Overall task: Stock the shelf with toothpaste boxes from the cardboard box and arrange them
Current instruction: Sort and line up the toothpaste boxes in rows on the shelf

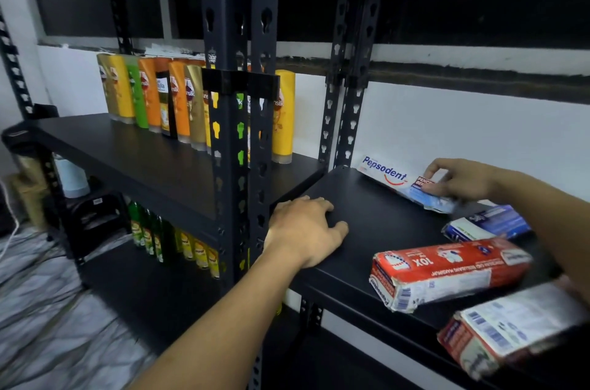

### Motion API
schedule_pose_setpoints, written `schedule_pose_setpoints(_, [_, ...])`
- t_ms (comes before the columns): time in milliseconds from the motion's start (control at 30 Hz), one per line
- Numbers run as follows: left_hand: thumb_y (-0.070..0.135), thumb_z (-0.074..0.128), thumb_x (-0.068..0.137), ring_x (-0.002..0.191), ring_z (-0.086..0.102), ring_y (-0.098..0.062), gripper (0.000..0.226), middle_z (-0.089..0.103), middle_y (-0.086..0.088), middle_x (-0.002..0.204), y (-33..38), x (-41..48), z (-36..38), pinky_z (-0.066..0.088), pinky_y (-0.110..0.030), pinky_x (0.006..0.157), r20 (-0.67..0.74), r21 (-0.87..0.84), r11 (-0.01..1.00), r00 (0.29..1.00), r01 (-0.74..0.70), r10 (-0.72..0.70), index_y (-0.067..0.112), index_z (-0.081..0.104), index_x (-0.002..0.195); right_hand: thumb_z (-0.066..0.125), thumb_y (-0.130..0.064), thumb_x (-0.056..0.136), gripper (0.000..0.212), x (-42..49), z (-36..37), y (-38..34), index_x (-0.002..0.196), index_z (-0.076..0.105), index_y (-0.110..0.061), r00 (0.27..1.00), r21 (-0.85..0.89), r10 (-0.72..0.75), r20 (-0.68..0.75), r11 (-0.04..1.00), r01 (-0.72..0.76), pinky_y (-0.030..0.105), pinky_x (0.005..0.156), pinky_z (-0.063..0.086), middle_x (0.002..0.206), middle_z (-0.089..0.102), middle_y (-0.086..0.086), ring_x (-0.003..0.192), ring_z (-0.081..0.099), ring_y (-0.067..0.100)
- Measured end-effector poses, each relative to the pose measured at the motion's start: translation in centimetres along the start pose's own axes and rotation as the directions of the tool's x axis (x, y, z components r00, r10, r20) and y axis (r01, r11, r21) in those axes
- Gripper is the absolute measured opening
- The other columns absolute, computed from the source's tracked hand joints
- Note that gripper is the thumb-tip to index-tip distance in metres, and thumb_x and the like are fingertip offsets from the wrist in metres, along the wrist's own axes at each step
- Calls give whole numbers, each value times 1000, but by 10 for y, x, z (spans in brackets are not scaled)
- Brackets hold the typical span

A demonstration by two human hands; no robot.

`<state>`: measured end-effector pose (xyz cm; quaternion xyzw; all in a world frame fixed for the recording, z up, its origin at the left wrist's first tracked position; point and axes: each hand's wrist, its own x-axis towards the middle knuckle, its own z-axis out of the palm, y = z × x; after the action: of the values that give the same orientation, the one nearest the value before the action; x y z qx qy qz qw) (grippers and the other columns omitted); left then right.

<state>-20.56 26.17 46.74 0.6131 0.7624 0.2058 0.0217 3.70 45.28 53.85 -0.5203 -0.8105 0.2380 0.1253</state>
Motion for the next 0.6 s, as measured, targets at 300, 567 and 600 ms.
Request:
schedule_pose_setpoints(300, [63, 44, 89, 137, 42, -21, 58, 51, 4, 145, 1, -1, -1, 36, -37, 109, -3, -2, 1000, 1000, 10, -10, 32, 52, 137, 64, -66, 81, 37, -1, 2, -9, 97, 65, -32, 997, -256, 10, -73, 966, -29, 38, 72, 58, 105, 64, -1, 95, 61, 22])
schedule_pose_setpoints(567, [63, 46, 88, 137, 42, -20, 56, 53, 2, 143, 1, -2, 0, 39, -35, 105, -39, -5, 1000, 999, 10, -10, 33, 54, 136, 79, -38, 77, 44, 0, 5, -21, 116, 67, -23, 994, -486, 15, 104, 873, 37, 39, 78, 57, 92, 75, 0, 78, 72, 25])
schedule_pose_setpoints(600, [62, 46, 89, 137, 42, -19, 56, 53, 1, 143, 1, -2, 0, 39, -34, 105, -42, -6, 1000, 999, 8, -8, 33, 54, 136, 78, -35, 81, 45, 0, 6, -22, 122, 64, -25, 995, -501, 0, 101, 864, 51, 37, 82, 55, 101, 74, 0, 83, 70, 24])
